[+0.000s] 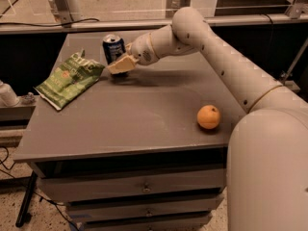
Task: Move pepsi can near green jalapeno chip bag
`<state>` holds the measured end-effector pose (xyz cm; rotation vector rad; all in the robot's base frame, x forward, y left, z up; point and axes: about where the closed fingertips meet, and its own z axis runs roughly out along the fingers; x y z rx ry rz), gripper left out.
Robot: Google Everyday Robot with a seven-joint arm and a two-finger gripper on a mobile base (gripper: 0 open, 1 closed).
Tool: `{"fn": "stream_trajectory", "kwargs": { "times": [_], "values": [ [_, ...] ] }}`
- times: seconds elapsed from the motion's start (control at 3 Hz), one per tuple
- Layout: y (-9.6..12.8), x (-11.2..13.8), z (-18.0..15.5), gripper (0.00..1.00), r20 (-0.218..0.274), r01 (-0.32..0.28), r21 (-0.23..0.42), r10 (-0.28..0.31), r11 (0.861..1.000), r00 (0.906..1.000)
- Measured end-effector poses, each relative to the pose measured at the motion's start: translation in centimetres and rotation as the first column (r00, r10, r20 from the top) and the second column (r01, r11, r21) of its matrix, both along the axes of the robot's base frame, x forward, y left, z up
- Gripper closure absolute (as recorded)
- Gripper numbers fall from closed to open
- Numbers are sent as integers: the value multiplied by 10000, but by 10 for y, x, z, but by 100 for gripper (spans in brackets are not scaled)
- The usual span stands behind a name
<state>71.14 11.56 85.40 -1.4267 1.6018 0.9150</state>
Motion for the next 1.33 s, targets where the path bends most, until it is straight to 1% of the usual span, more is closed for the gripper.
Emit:
{"fn": "stream_trajectory", "kwargs": {
  "times": [0.33, 0.67, 1.0, 1.33],
  "values": [
    [11, -4, -12, 100, -165, -348, -102, 346, 9993, 9993],
    [16, -9, -17, 100, -299, -562, -209, 555, 9982, 9980],
    [16, -9, -15, 84, -299, -562, -209, 556, 9982, 9980],
    [16, -9, -14, 60, -299, -564, -210, 558, 9982, 9980]
  ]
}}
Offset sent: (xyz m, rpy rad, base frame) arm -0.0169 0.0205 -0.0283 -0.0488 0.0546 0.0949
